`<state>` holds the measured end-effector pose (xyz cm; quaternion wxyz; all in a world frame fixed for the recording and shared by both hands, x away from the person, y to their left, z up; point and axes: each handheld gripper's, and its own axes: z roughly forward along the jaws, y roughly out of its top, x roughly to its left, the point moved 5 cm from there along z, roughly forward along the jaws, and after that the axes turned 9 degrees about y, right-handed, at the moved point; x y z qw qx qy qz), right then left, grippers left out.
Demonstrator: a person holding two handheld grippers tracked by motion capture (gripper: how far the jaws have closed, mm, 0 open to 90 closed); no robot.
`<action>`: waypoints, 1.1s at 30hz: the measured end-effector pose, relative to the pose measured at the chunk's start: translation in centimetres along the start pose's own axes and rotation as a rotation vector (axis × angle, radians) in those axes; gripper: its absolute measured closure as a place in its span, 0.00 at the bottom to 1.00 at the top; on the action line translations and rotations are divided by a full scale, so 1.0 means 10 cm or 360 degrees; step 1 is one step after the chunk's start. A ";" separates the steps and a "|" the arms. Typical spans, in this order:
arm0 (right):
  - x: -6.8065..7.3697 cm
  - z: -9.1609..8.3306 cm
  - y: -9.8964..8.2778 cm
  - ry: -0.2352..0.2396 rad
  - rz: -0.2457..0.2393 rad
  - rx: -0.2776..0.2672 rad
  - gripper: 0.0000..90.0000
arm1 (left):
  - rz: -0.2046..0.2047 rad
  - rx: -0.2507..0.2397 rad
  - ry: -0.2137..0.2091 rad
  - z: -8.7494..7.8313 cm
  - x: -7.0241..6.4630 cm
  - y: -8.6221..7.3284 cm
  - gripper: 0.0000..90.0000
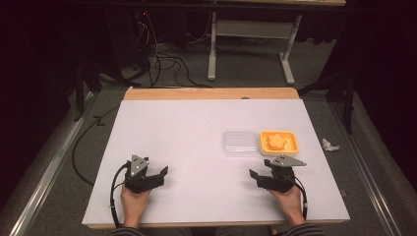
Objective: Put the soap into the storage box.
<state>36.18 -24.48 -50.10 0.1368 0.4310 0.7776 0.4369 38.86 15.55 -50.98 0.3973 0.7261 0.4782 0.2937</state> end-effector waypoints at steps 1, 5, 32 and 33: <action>0.00 0.00 0.00 -0.0003 0.0003 0.0001 0.31 | 0.0000 0.0000 0.0000 0.00 0.00 0.00 0.21; 0.00 0.02 -0.01 -0.0013 -0.0003 0.0006 0.31 | -0.0001 0.0000 0.0000 0.00 0.00 0.00 0.21; 0.00 0.09 -0.06 -0.0105 -0.0045 0.0052 0.33 | 0.0002 -0.0003 -0.0001 0.00 0.00 0.00 0.21; 0.00 0.09 -0.06 -0.0105 -0.0045 0.0052 0.33 | 0.0001 -0.0003 0.0000 0.00 0.00 0.00 0.21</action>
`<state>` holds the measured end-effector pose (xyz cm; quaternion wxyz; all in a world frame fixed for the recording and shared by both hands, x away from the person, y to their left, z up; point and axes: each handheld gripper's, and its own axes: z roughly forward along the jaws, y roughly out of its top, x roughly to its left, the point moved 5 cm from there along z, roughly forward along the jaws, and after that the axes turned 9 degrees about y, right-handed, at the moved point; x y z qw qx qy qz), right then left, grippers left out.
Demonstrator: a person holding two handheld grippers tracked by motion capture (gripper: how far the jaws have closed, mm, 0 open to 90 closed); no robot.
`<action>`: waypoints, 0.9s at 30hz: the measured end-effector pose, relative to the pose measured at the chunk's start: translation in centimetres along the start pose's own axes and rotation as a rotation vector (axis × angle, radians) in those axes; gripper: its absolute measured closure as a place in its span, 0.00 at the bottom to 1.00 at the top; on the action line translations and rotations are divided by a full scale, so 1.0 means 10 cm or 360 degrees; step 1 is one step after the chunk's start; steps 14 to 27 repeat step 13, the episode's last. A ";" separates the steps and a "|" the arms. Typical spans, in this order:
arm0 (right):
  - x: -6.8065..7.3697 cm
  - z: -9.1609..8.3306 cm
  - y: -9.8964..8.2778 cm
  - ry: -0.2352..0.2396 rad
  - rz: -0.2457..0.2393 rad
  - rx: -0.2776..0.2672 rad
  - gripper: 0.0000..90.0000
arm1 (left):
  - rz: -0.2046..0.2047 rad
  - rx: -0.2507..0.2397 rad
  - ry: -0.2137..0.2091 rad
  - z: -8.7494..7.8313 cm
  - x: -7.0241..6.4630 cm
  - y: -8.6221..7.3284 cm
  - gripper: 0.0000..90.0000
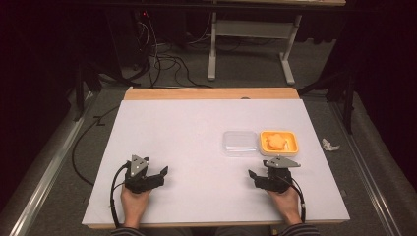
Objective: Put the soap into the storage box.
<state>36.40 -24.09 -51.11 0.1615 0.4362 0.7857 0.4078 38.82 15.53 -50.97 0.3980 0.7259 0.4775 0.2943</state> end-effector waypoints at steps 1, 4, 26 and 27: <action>0.00 0.00 0.00 -0.0016 0.0003 0.0000 0.33 | 0.0001 0.0000 0.0000 0.00 0.00 0.00 0.21; 0.00 0.00 0.00 -0.0045 -0.0010 0.0005 0.33 | 0.0001 0.0001 -0.0002 0.00 0.00 0.00 0.21; 0.00 0.02 0.00 -0.0049 -0.0015 0.0023 0.33 | 0.0002 0.0003 0.0000 0.00 0.00 0.00 0.21; 0.00 0.02 0.00 -0.0049 -0.0015 0.0023 0.33 | 0.0002 0.0003 0.0000 0.00 0.00 0.00 0.21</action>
